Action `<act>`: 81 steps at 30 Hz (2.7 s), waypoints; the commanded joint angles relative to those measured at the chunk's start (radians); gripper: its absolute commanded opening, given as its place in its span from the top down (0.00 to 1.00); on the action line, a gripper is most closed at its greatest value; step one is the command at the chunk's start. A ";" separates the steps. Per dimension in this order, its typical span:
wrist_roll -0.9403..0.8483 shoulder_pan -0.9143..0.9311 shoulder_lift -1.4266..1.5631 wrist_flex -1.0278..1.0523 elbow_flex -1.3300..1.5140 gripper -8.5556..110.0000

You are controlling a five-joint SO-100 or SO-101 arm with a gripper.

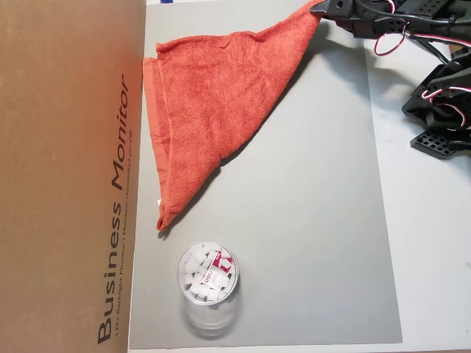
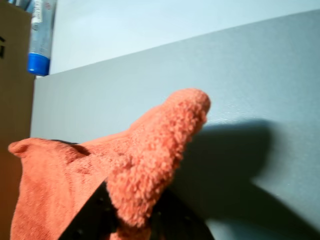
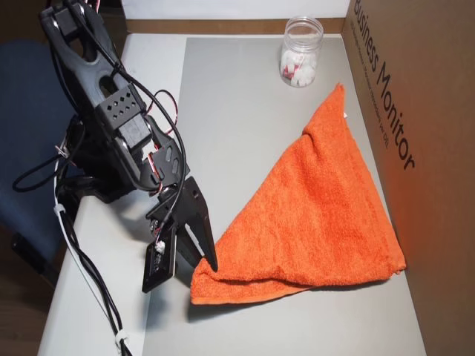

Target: Fold the blanket.

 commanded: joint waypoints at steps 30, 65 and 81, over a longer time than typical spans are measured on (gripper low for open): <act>0.123 -0.400 0.114 -0.026 -0.244 0.93; -0.104 -0.785 -0.408 -0.201 -0.867 0.93; -0.364 -0.943 -0.604 -0.202 -1.046 0.93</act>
